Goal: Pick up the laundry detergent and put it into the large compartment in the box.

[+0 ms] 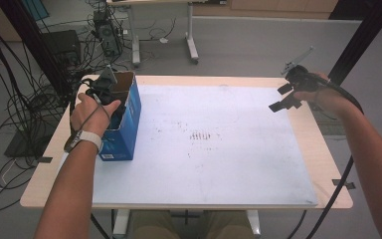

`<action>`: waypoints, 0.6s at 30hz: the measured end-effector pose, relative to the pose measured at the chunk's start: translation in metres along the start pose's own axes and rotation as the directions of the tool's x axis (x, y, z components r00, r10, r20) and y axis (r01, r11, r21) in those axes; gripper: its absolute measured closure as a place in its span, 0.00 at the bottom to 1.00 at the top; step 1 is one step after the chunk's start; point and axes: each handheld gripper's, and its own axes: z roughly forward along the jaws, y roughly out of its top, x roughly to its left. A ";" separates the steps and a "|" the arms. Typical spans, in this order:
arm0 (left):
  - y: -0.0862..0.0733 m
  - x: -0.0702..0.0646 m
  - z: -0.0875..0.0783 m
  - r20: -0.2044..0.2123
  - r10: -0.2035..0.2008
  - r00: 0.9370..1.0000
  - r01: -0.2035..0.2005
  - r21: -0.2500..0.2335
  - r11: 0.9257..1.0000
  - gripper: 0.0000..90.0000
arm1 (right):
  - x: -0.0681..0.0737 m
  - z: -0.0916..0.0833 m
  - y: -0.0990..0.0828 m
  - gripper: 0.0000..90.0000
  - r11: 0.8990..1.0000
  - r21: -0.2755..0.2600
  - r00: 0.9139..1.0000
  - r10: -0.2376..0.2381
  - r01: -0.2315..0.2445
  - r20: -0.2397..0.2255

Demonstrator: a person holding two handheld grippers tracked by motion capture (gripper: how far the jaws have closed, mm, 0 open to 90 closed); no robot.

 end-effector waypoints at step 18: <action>-0.005 0.000 -0.013 0.014 0.031 0.999 -0.031 -0.048 0.998 0.31 | 0.003 0.005 0.008 0.09 1.000 0.007 1.000 -0.018 0.018 -0.010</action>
